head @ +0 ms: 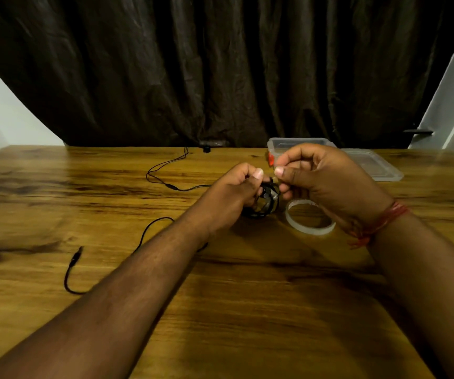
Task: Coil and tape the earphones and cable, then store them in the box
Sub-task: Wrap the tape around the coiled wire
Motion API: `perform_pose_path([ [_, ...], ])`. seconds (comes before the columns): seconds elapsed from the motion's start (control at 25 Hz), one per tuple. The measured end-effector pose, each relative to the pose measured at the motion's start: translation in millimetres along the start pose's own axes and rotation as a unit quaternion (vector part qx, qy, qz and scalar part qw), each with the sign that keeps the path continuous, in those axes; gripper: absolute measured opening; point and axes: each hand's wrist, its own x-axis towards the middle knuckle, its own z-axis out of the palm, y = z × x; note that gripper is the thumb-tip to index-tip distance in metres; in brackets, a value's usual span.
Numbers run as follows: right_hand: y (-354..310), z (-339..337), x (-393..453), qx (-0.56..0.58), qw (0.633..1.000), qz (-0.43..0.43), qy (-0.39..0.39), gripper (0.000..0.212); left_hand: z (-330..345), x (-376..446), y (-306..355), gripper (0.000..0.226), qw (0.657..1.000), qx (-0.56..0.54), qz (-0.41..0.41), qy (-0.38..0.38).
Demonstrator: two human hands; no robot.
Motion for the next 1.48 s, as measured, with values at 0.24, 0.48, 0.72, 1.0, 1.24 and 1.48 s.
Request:
perform_pose_path([
  [0.24,-0.1,-11.1,3.7,-0.230,0.965,-0.057,0.116,0.008,0.2,-1.3,2.1,0.022,0.999,-0.029,-0.014,0.002],
  [0.48,20.5,12.4,1.6,-0.515,0.817,-0.234,0.112,0.011,5.7,4.7,-4.0,0.013,0.998,0.048,0.014,0.023],
  [0.72,18.6,15.6,2.6,-0.544,0.787,-0.268,0.114,0.010,6.3,-1.0,3.4,0.013,0.990,0.130,0.022,0.046],
  [1.0,18.8,13.5,4.5,-0.494,0.807,-0.256,0.199,0.014,10.4,1.7,0.5,0.013,0.991,0.114,0.003,0.073],
  [1.24,25.5,20.2,4.9,-0.517,0.802,-0.246,0.172,0.014,15.6,0.3,-0.3,0.017,0.991,0.110,0.011,0.081],
  [1.48,27.8,24.6,7.4,-0.547,0.793,-0.249,0.100,0.018,13.1,1.5,-2.1,0.020,0.992,0.077,0.003,0.101],
])
